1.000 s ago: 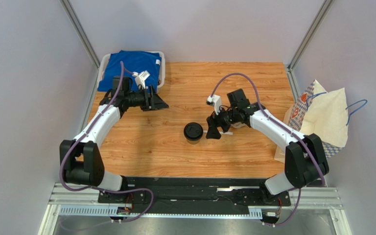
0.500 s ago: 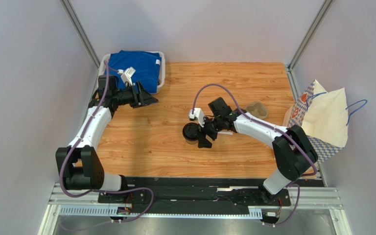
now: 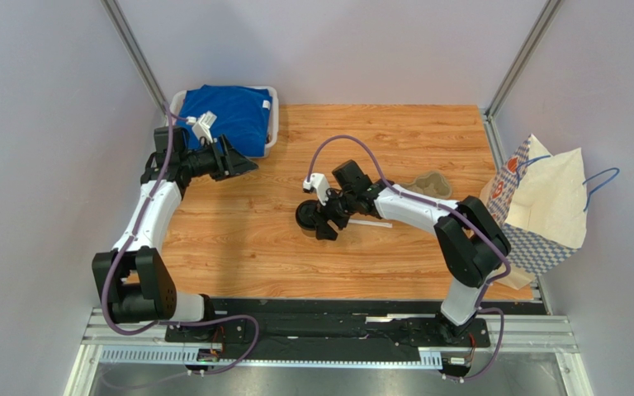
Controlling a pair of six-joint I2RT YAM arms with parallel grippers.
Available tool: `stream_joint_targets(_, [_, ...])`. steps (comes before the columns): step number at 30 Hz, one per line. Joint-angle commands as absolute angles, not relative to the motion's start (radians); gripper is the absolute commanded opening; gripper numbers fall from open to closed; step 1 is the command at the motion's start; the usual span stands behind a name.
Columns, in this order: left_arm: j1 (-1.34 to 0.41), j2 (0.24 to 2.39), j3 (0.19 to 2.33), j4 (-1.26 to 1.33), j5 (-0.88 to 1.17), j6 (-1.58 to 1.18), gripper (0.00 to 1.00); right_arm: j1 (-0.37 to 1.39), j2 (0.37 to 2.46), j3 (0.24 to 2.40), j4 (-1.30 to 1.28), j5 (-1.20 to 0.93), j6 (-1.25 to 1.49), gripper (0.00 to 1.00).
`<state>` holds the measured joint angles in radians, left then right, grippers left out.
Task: Pack the takeout coffee
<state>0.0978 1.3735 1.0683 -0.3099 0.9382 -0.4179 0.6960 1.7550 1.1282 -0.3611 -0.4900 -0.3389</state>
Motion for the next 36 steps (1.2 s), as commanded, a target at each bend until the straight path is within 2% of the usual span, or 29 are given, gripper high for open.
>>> stream_joint_targets(1, [0.129, 1.330, 1.062, -0.279, 0.969, -0.419, 0.63, 0.715, 1.824, 1.222, -0.264, -0.450, -0.223, 0.75])
stream_joint_targets(9, [0.170, 1.341, 1.063, -0.281, 0.986, -0.417, 0.63, 0.745, 1.939, 1.316, -0.189, -0.422, -0.176, 0.74])
stream_joint_targets(25, [0.222, 1.339, 1.062, -0.325, 0.988, -0.382, 0.63, 0.773, 2.192, 1.634, -0.158, -0.387, -0.173, 0.76])
stream_joint_targets(29, [0.225, 1.325, 1.066, -0.339, 0.983, -0.364, 0.63, 0.769, 2.163, 1.638, -0.186, -0.383, -0.204, 0.78])
stream_joint_targets(35, [0.224, 1.292, 1.075, -0.341, 0.979, -0.350, 0.63, 0.726, 1.958, 1.562, -0.349, -0.402, -0.288, 0.83])
stream_joint_targets(36, [0.224, 1.289, 1.075, -0.339, 0.980, -0.350, 0.66, 0.715, 1.895, 1.557, -0.385, -0.406, -0.296, 0.83])
